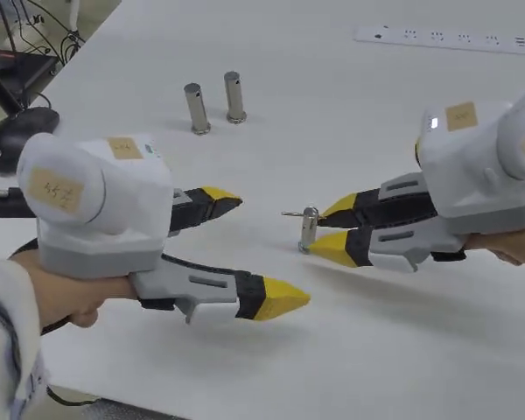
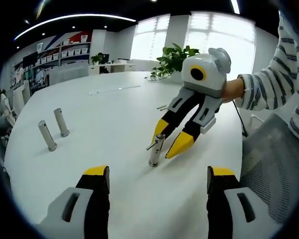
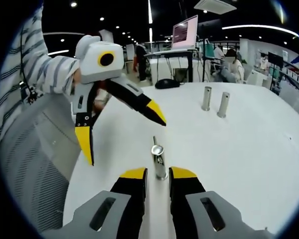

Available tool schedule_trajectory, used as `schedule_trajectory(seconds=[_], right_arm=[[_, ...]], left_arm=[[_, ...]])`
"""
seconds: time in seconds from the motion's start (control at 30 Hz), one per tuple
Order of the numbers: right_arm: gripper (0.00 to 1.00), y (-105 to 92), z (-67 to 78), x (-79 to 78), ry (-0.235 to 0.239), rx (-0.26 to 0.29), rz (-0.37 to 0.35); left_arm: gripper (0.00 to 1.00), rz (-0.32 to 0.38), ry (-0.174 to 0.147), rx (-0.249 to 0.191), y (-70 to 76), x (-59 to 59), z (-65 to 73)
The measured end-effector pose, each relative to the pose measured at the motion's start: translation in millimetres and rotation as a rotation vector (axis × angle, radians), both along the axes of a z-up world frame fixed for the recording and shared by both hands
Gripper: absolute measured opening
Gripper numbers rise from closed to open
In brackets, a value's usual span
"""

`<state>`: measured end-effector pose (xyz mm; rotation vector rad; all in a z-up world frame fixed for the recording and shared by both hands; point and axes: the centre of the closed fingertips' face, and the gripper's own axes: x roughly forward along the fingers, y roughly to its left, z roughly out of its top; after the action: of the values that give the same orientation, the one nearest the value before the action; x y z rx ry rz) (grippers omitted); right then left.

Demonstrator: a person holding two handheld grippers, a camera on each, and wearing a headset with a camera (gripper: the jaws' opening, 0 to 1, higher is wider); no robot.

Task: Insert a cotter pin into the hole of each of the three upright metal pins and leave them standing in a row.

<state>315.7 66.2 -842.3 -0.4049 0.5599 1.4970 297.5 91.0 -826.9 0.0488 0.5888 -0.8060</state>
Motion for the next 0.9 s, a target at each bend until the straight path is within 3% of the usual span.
schedule_trajectory(seconds=[0.17,0.43,0.9], right_arm=[[0.19,2.8,-2.4,-1.3,0.006,0.000,-0.002],[0.18,9.0,-4.9,-0.6,0.006,0.017,-0.021],[0.12,12.5,-7.7,1.8,0.004,0.036,-0.049]], left_arm=[[0.87,0.000,0.000,0.041,3.1,-6.6,-2.6],[0.99,0.017,0.011,0.010,1.8,-16.2,2.4],[0.99,0.040,-0.012,0.016,6.9,-22.9,10.0]])
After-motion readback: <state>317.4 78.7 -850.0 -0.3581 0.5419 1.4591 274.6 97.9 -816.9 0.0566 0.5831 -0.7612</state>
